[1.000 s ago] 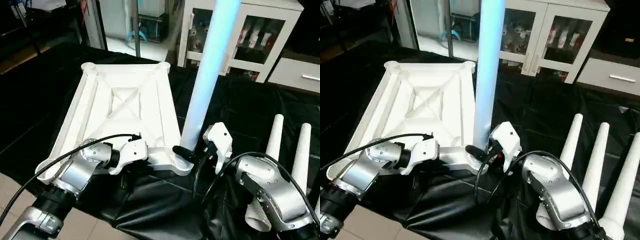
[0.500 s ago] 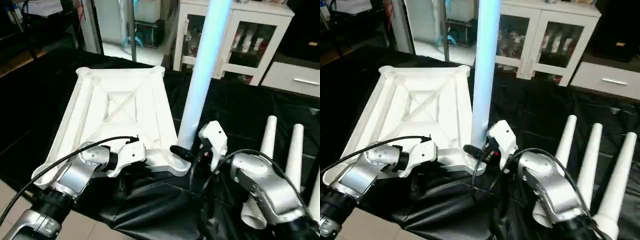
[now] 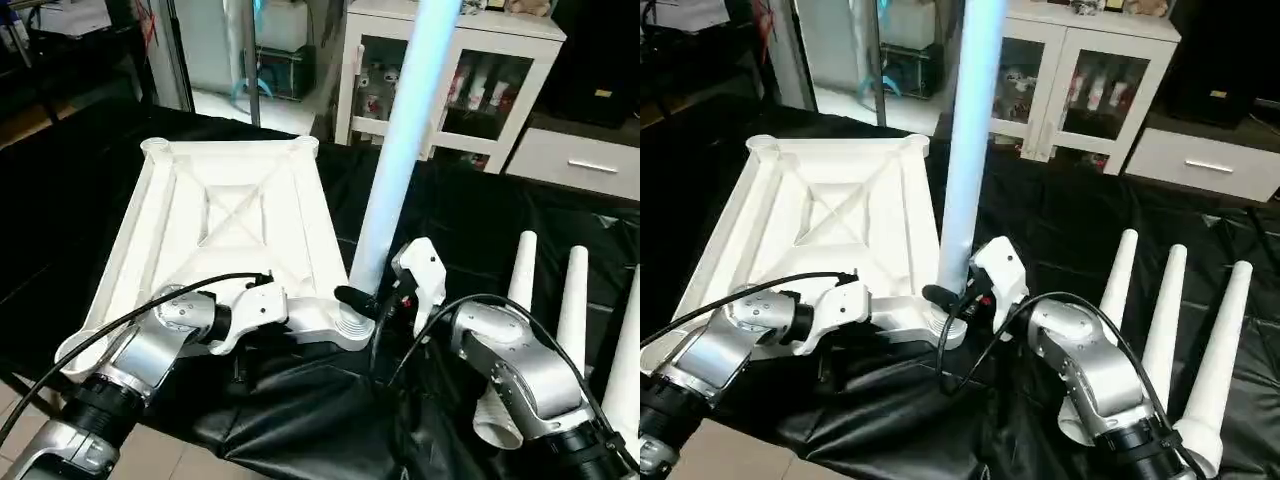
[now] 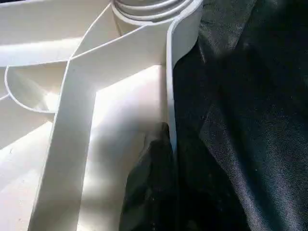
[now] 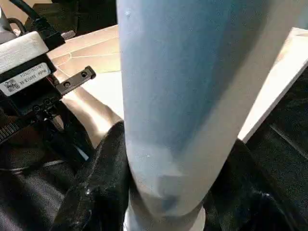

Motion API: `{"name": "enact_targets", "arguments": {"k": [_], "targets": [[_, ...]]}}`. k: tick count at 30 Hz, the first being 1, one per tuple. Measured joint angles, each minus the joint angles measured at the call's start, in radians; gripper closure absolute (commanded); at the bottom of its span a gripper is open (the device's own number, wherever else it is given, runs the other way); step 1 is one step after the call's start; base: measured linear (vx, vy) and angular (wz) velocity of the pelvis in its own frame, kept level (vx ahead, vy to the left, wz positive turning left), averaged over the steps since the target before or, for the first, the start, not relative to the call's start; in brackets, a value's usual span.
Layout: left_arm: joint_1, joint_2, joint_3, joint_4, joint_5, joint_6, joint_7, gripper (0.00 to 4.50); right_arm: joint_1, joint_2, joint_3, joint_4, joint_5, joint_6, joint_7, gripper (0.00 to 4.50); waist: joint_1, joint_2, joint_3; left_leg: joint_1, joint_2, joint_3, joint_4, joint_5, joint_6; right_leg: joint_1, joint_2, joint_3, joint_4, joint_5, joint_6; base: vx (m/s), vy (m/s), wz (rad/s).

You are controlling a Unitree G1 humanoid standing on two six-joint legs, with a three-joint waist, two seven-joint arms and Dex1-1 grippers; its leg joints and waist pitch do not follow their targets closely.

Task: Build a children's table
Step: Pick table leg

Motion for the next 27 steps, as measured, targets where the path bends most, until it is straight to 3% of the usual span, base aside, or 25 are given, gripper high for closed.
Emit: {"name": "enact_targets", "arguments": {"k": [10, 16, 21, 23, 27], "targets": [[-0.039, 0.01, 0.022, 0.015, -0.023, 0.051, -0.022, 4.5, -0.085, 0.0, 0.018, 0.029, -0.003, 0.045, 0.001, 2.66, -0.005, 0.002, 0.006, -0.012, 0.0, 0.0, 0.0, 0.0, 0.0, -0.011, 0.0, 0.0, 0.001, 0.001, -0.002, 0.0, 0.0, 0.0], [-0.05, -0.019, 0.036, 0.032, -0.02, 0.087, 0.05, 4.5, -0.124, 0.091, -0.018, 0.113, -0.016, 0.018, -0.126, 2.66, -0.004, 0.007, 0.004, -0.013, 0.0, -0.001, -0.002, 0.001, -0.001, -0.015, 0.001, -0.001, 0.003, 0.009, -0.009, 0.0, 0.0, 0.0], [-0.055, -0.09, 0.042, 0.0, -0.007, 0.192, 0.133, 4.5, -0.214, 0.182, -0.047, 0.288, -0.028, -0.033, -0.294, 2.66, -0.003, 0.023, 0.007, -0.013, 0.0, 0.0, 0.0, 0.001, -0.002, -0.014, 0.0, 0.0, 0.002, 0.012, -0.014, 0.0, 0.0, 0.0], [-0.052, -0.141, 0.04, -0.033, -0.004, 0.237, 0.17, 4.5, -0.253, 0.209, -0.059, 0.368, -0.054, -0.07, -0.376, 2.66, 0.008, 0.028, 0.01, -0.016, 0.0, 0.001, -0.001, 0.001, -0.001, -0.015, 0.0, 0.001, 0.002, 0.013, -0.015, 0.0, 0.0, 0.0], [-0.071, -0.23, 0.033, -0.053, 0.018, 0.324, 0.282, 4.5, -0.325, 0.239, -0.08, 0.493, -0.12, -0.139, -0.52, 2.66, 0.024, 0.025, 0.013, -0.019, 0.001, 0.003, -0.002, 0.001, -0.001, -0.015, 0.0, 0.001, 0.001, 0.011, -0.016, 0.0, 0.0, 0.0]]}}
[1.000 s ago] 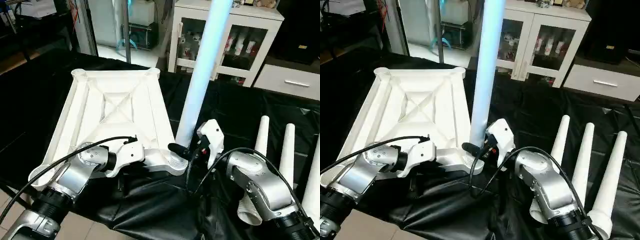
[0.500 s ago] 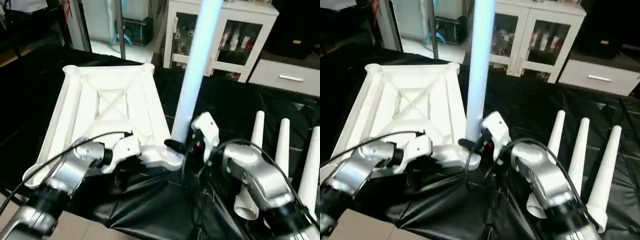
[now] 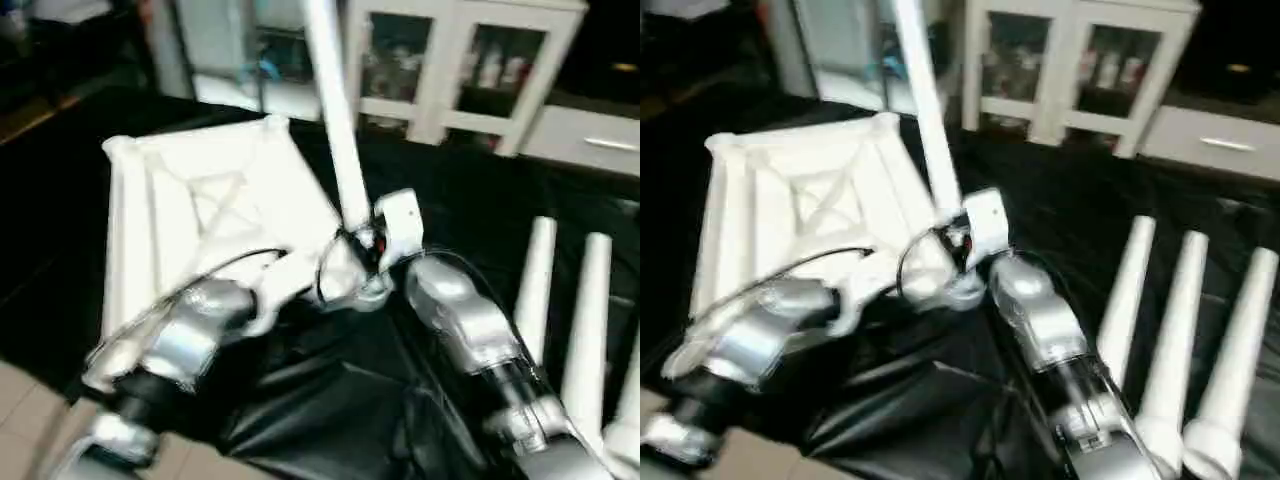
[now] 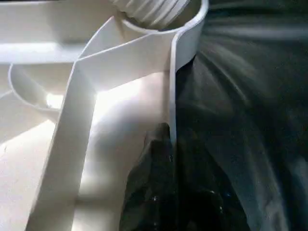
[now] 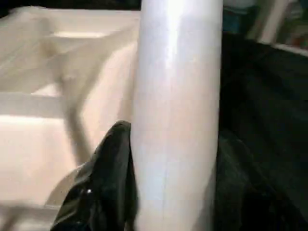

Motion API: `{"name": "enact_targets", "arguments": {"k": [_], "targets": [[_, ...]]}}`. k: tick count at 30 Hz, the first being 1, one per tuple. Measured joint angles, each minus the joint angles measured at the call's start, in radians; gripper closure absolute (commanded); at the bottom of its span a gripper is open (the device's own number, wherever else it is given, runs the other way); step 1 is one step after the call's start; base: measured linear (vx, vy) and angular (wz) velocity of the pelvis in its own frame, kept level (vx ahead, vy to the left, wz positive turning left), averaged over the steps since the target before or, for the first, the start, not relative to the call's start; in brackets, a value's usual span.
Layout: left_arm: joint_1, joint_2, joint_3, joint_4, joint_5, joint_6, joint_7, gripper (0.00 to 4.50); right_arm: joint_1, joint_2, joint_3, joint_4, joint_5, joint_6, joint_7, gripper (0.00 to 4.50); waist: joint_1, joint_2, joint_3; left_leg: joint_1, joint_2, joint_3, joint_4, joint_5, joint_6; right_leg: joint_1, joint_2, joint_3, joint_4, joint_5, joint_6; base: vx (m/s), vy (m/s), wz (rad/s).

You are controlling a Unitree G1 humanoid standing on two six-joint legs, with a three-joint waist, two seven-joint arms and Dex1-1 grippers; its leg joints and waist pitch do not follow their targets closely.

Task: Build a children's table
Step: Pick table leg

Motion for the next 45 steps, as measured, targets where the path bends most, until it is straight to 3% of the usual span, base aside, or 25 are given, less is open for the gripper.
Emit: {"name": "enact_targets", "arguments": {"k": [4, 10, 13, 15, 18, 19, 22, 23, 27, 29, 32, 35, 38, 42, 45], "targets": [[-0.018, -0.061, -0.001, 0.007, 0.019, 0.038, 0.074, 4.5, -0.018, 0.016, -0.024, 0.056, -0.02, -0.05, -0.071, 2.66, 0.009, -0.004, 0.005, 0.0, 0.0, 0.0, 0.0, 0.0, 0.001, 0.0, 0.0, 0.0, 0.0, 0.0, 0.0, 0.0, 0.0, 0.0], [0.002, -0.02, -0.021, -0.016, 0.021, -0.045, 0.066, 4.5, 0.011, 0.023, -0.089, 0.002, 0.051, -0.066, -0.002, 2.66, 0.02, 0.0, 0.013, -0.001, 0.001, 0.0, -0.001, 0.001, 0.001, -0.003, 0.0, 0.0, 0.001, 0.0, 0.0, 0.0, 0.0, 0.0], [0.041, 0.068, -0.018, -0.064, 0.001, -0.142, -0.013, 4.5, 0.047, -0.003, -0.131, -0.11, 0.178, 0.036, 0.134, 2.66, 0.023, 0.004, 0.02, -0.009, 0.004, 0.0, 0.001, 0.004, 0.006, -0.012, 0.002, -0.002, 0.007, -0.001, 0.001, 0.0, 0.0, 0.0], [0.051, 0.107, -0.009, -0.08, -0.017, -0.187, -0.07, 4.5, 0.055, -0.038, -0.16, -0.188, 0.265, 0.107, 0.21, 2.66, 0.028, 0.006, 0.022, -0.023, 0.004, 0.0, 0.01, 0.005, 0.008, -0.029, 0.002, -0.001, 0.019, -0.001, 0.001, 0.0, 0.0, 0.0], [0.059, 0.132, -0.003, -0.078, -0.032, -0.226, -0.113, 4.5, 0.055, -0.097, -0.208, -0.278, 0.359, 0.176, 0.298, 2.66, 0.035, 0.006, 0.022, -0.029, 0.005, 0.0, 0.016, 0.004, 0.01, -0.034, 0.002, 0.0, 0.024, -0.001, 0.0, 0.0, 0.0, 0.0], [0.06, 0.134, -0.002, -0.076, -0.032, -0.235, -0.114, 4.05, 0.055, -0.119, -0.218, -0.3, 0.383, 0.193, 0.329, 2.66, 0.036, 0.006, 0.022, -0.03, 0.005, 0.0, 0.017, 0.004, 0.01, -0.035, 0.001, 0.0, 0.025, -0.001, 0.0, 0.0, 0.0, 0.0], [0.06, 0.123, 0.048, -0.06, -0.094, -0.239, -0.117, 3.94, 0.062, -0.165, -0.246, -0.343, 0.433, 0.226, 0.404, 2.66, 0.036, 0.004, 0.025, -0.03, 0.006, 0.0, 0.024, 0.004, 0.009, -0.036, 0.001, 0.0, 0.032, -0.002, -0.001, 0.0, 0.0, 0.0], [0.058, 0.117, 0.075, -0.065, -0.14, -0.234, -0.129, 3.71, 0.066, -0.174, -0.248, -0.349, 0.435, 0.231, 0.417, 2.66, 0.036, 0.0, 0.027, -0.029, 0.008, 0.0, 0.026, 0.005, 0.008, -0.035, 0.002, -0.001, 0.033, -0.002, -0.001, 0.0, 0.0, 0.0], [0.009, 0.083, 0.211, -0.066, -0.293, -0.17, -0.149, 3.52, 0.084, -0.185, -0.245, -0.378, 0.435, 0.246, 0.443, 2.66, 0.038, -0.003, 0.036, -0.029, 0.01, 0.002, 0.027, 0.011, 0.002, -0.035, 0.002, -0.001, 0.037, 0.001, -0.004, 0.0, 0.0, 0.0], [-0.112, 0.061, 0.321, -0.015, -0.366, -0.15, -0.09, 3.32, 0.091, -0.184, -0.225, -0.41, 0.423, 0.245, 0.442, 2.66, 0.046, -0.004, 0.039, -0.031, 0.013, 0.003, 0.027, 0.016, -0.002, -0.036, 0.002, -0.004, 0.038, 0.004, -0.006, 0.0, 0.0, 0.0], [-0.33, 0.065, 0.418, 0.124, -0.342, -0.174, 0.102, 3.14, 0.091, -0.171, -0.174, -0.446, 0.386, 0.234, 0.43, 2.66, 0.049, -0.004, 0.038, -0.028, 0.014, 0.003, 0.027, 0.017, -0.004, -0.033, 0.002, -0.005, 0.038, 0.006, -0.007, 0.0, 0.0, 0.0], [-0.454, 0.059, 0.415, 0.275, -0.255, -0.187, 0.294, 2.83, 0.089, -0.145, -0.147, -0.445, 0.336, 0.216, 0.393, 2.66, 0.05, -0.004, 0.038, -0.024, 0.014, 0.003, 0.027, 0.017, -0.004, -0.027, 0.002, -0.005, 0.035, 0.006, -0.007, 0.0, 0.0, 0.0], [-0.487, 0.031, 0.39, 0.387, -0.217, -0.17, 0.383, 2.68, 0.082, -0.122, -0.132, -0.439, 0.309, 0.204, 0.366, 2.66, 0.052, -0.004, 0.038, -0.026, 0.014, 0.003, 0.027, 0.019, -0.001, -0.027, 0.002, -0.005, 0.034, 0.006, -0.007, 0.0, 0.0, 0.0], [-0.49, 0.001, 0.352, 0.421, -0.196, -0.166, 0.392, 2.54, 0.07, -0.122, -0.124, -0.432, 0.285, 0.199, 0.362, 2.66, 0.059, -0.004, 0.039, -0.036, 0.014, 0.002, 0.029, 0.02, 0.002, -0.037, 0.002, -0.006, 0.035, 0.007, -0.007, 0.0, 0.0, 0.0], [-0.521, -0.083, 0.325, 0.392, -0.207, -0.149, 0.33, 2.42, 0.07, -0.137, -0.108, -0.398, 0.24, 0.188, 0.353, 2.66, 0.083, -0.004, 0.039, -0.039, 0.014, 0.0, 0.032, 0.019, 0.003, -0.038, 0.002, -0.007, 0.037, 0.007, -0.007, 0.0, 0.0, 0.0]]}}
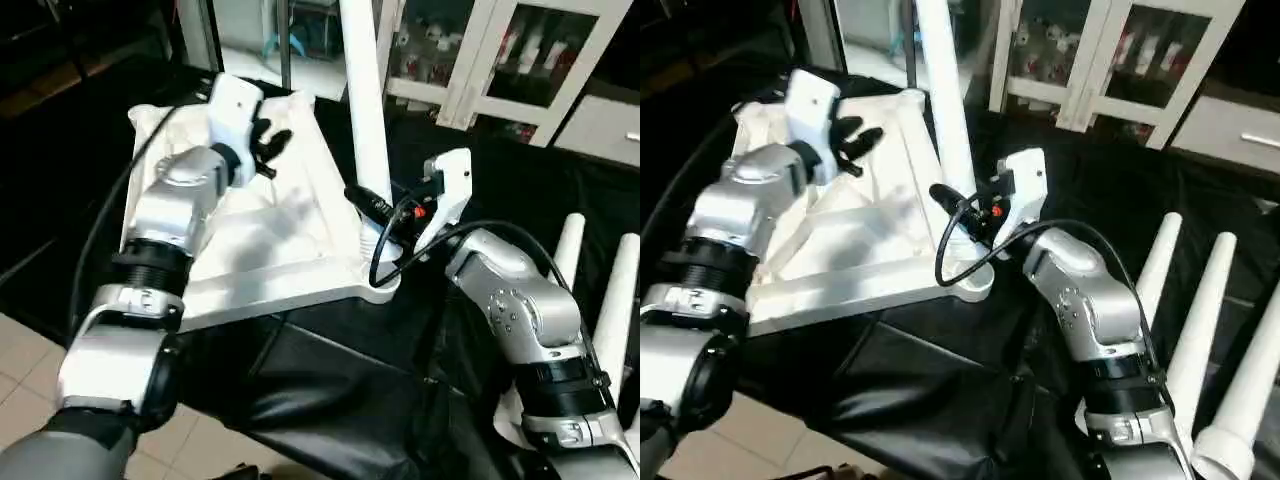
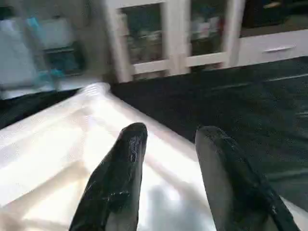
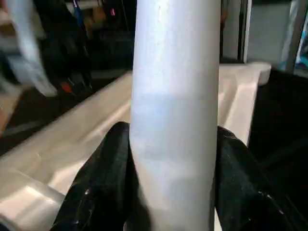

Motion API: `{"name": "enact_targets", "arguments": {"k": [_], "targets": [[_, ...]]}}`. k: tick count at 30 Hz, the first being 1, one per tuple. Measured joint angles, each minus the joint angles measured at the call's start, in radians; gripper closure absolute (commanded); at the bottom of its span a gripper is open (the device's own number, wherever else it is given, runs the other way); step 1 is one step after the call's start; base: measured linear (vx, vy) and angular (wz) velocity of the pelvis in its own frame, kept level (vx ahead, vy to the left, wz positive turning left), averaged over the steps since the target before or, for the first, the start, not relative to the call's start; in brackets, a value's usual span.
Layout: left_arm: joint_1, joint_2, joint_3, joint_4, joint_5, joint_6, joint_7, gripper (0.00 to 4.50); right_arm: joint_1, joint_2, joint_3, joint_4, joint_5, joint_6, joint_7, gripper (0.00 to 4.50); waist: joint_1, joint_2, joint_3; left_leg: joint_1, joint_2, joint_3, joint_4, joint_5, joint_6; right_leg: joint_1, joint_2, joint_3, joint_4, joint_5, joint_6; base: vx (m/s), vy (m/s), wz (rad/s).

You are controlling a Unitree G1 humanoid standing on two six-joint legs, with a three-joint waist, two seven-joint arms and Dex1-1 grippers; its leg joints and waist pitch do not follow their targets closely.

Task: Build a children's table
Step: Pick table leg

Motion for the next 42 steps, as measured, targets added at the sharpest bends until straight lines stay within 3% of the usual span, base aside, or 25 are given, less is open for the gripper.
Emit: {"name": "enact_targets", "arguments": {"k": [4, 8, 11, 17, 25, 29, 35, 42], "targets": [[-0.014, -0.07, -0.031, -0.123, -0.076, 0.007, -0.099, 2.42, 0.001, 0.006, 0.019, 0.001, -0.025, -0.031, -0.005, 2.66, 0.011, 0.0, 0.0, -0.001, 0.001, 0.001, 0.002, -0.001, 0.003, 0.0, -0.001, 0.0, 0.001, 0.0, 0.0, 0.0, 0.0, 0.0], [-0.003, -0.105, -0.042, -0.297, -0.212, 0.033, -0.201, 2.42, 0.002, 0.004, 0.029, -0.006, -0.045, -0.051, 0.0, 2.66, 0.009, 0.0, 0.0, 0.001, 0.001, 0.001, 0.005, 0.0, 0.004, 0.001, -0.001, 0.001, 0.004, 0.0, 0.0, 0.0, 0.0, 0.0], [-0.002, -0.103, -0.043, -0.333, -0.23, 0.045, -0.211, 2.42, 0.008, 0.006, 0.032, -0.001, -0.052, -0.054, 0.003, 2.66, 0.002, 0.0, 0.0, 0.003, 0.001, 0.001, 0.005, 0.003, 0.003, 0.002, -0.001, 0.001, 0.008, 0.0, 0.0, 0.0, 0.0, 0.0], [0.0, -0.08, -0.031, -0.304, -0.198, 0.037, -0.204, 2.42, 0.008, 0.005, 0.042, 0.024, -0.075, -0.049, 0.004, 2.66, -0.005, 0.0, 0.0, 0.005, 0.002, 0.001, 0.005, 0.008, -0.003, 0.004, -0.001, 0.001, 0.011, 0.003, 0.0, 0.0, 0.0, 0.0], [0.047, 0.055, -0.018, -0.282, -0.131, -0.008, -0.158, 2.42, 0.007, -0.021, 0.046, 0.037, -0.106, -0.049, 0.007, 2.66, -0.006, 0.001, 0.0, 0.003, 0.002, 0.0, 0.005, 0.008, -0.003, 0.003, 0.0, 0.0, 0.01, 0.005, 0.0, 0.0, 0.0, 0.0], [0.175, 0.164, -0.087, -0.286, -0.035, -0.049, -0.22, 2.07, -0.014, -0.07, 0.022, 0.075, -0.112, -0.049, 0.025, 2.66, -0.006, 0.001, 0.0, 0.003, 0.002, 0.0, 0.005, 0.009, -0.002, 0.003, 0.0, 0.001, 0.009, 0.005, 0.0, 0.0, 0.0, 0.0], [0.37, 0.182, -0.235, -0.365, -0.054, -0.036, -0.395, 1.57, -0.006, -0.141, 0.001, 0.067, -0.112, -0.032, 0.088, 2.66, 0.0, 0.001, 0.0, 0.002, 0.002, 0.001, 0.005, 0.009, -0.001, 0.003, -0.001, 0.001, 0.008, 0.005, 0.0, 0.0, 0.0, 0.0], [0.419, 0.157, -0.319, -0.377, -0.015, -0.049, -0.425, 1.0, 0.073, -0.192, 0.0, -0.021, -0.093, 0.024, 0.137, 2.66, -0.01, 0.001, 0.0, 0.005, 0.002, 0.001, 0.005, 0.008, -0.004, 0.004, -0.001, 0.001, 0.011, 0.005, 0.0, 0.0, 0.0, 0.0]]}}
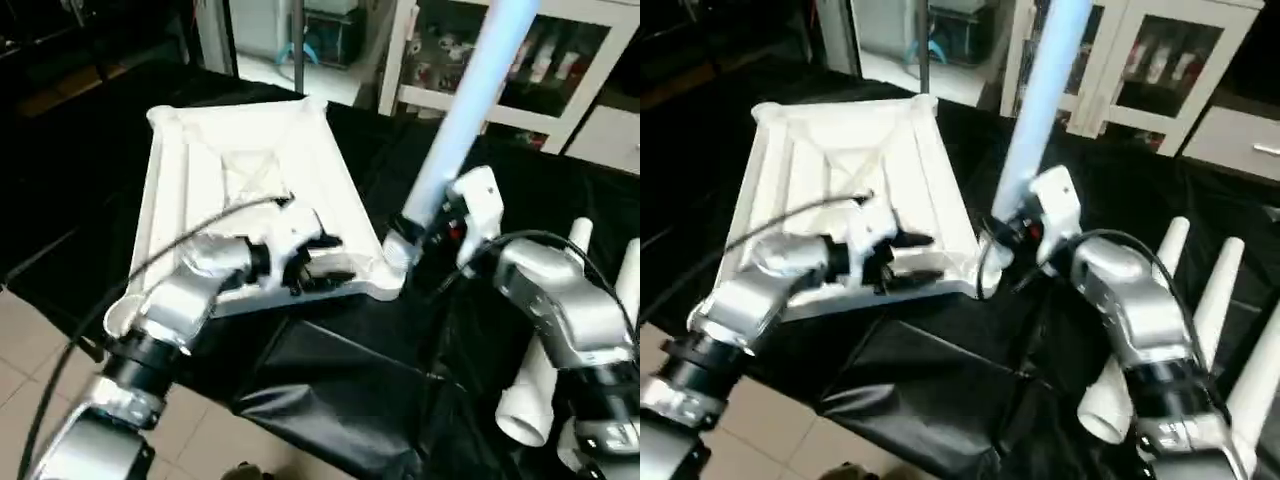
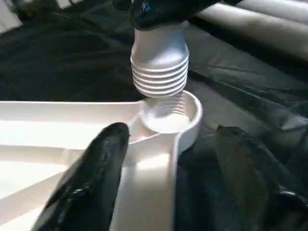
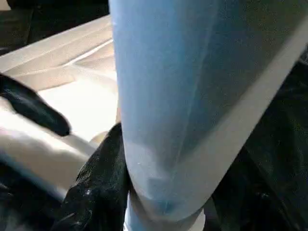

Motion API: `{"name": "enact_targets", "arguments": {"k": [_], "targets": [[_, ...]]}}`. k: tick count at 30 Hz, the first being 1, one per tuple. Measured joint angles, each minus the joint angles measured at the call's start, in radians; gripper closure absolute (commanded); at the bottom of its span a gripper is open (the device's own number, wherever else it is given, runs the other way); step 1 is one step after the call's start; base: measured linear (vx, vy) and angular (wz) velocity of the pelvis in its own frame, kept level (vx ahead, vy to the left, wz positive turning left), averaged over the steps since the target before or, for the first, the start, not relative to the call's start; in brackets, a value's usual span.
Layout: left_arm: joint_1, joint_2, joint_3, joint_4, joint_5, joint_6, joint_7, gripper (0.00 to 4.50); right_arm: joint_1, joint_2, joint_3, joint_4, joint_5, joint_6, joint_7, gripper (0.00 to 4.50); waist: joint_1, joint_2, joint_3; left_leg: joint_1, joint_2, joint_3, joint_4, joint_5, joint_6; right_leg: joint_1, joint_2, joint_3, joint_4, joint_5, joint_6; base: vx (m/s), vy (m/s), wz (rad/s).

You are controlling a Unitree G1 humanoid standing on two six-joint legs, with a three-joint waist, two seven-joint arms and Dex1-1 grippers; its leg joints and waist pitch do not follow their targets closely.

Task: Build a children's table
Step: Pick table leg

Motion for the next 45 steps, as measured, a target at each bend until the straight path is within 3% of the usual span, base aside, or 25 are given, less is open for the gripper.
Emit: {"name": "enact_targets", "arguments": {"k": [6, 9, 12, 13, 22, 23, 35, 45], "targets": [[0.071, 0.031, -0.076, 0.004, 0.068, -0.034, -0.005, 0.55, 0.06, -0.029, 0.0, -0.058, 0.015, 0.025, 0.035, 2.66, -0.011, 0.0, 0.0, 0.0, 0.0, 0.0, 0.0, 0.0, 0.0, 0.0, 0.0, 0.0, 0.0, 0.0, 0.0, 0.0, 0.0, 0.0], [0.082, 0.052, -0.08, 0.025, 0.094, -0.036, 0.01, 0.95, 0.064, -0.036, -0.001, -0.081, 0.022, 0.045, 0.04, 2.66, -0.021, 0.0, 0.0, 0.0, 0.0, 0.0, 0.0, 0.0, 0.0, 0.001, 0.0, 0.0, 0.0, 0.0, 0.0, 0.0, 0.0, 0.0], [0.082, 0.05, -0.063, 0.069, 0.104, -0.035, 0.036, 0.98, 0.063, -0.037, 0.0, -0.091, 0.024, 0.061, 0.041, 2.66, -0.023, 0.0, 0.0, 0.0, 0.0, 0.0, 0.0, 0.0, 0.0, 0.001, 0.0, 0.0, 0.0, 0.0, 0.0, 0.0, 0.0, 0.0], [0.081, 0.051, -0.057, 0.076, 0.104, -0.035, 0.04, 1.37, 0.063, -0.037, 0.0, -0.093, 0.024, 0.062, 0.041, 2.66, -0.023, 0.0, 0.0, 0.0, 0.0, 0.0, 0.0, 0.0, 0.0, 0.001, 0.0, 0.0, 0.0, 0.0, 0.0, 0.0, 0.0, 0.0], [0.082, 0.057, -0.018, 0.048, 0.065, 0.002, 0.026, 1.86, 0.063, -0.04, 0.0, -0.126, 0.032, 0.095, 0.057, 2.66, -0.023, 0.0, 0.0, 0.0, 0.0, 0.0, 0.0, 0.0, 0.0, 0.001, 0.0, 0.0, 0.0, 0.0, 0.0, 0.0, 0.0, 0.0], [0.082, 0.055, -0.014, 0.052, 0.063, 0.002, 0.025, 2.13, 0.063, -0.041, 0.001, -0.126, 0.032, 0.097, 0.061, 2.66, -0.023, 0.0, 0.0, 0.0, 0.0, 0.0, 0.001, 0.0, 0.0, 0.001, 0.0, 0.0, 0.0, 0.0, 0.0, 0.0, 0.0, 0.0], [0.04, 0.051, -0.013, 0.11, 0.066, -0.007, 0.004, 3.03, 0.06, -0.052, 0.008, -0.126, 0.025, 0.098, 0.076, 2.66, -0.023, 0.0, 0.0, 0.0, 0.0, 0.0, 0.001, 0.0, 0.0, 0.001, 0.0, 0.0, 0.0, 0.0, 0.0, 0.0, 0.0, 0.0], [-0.003, 0.044, -0.026, 0.185, 0.086, -0.037, -0.021, 3.82, -0.023, -0.016, 0.007, -0.069, 0.022, 0.098, 0.07, 2.66, -0.026, 0.003, -0.002, 0.003, 0.0, 0.0, 0.002, 0.0, 0.0, 0.004, 0.0, 0.0, 0.0, 0.001, 0.0, 0.0, 0.0, 0.0]]}}
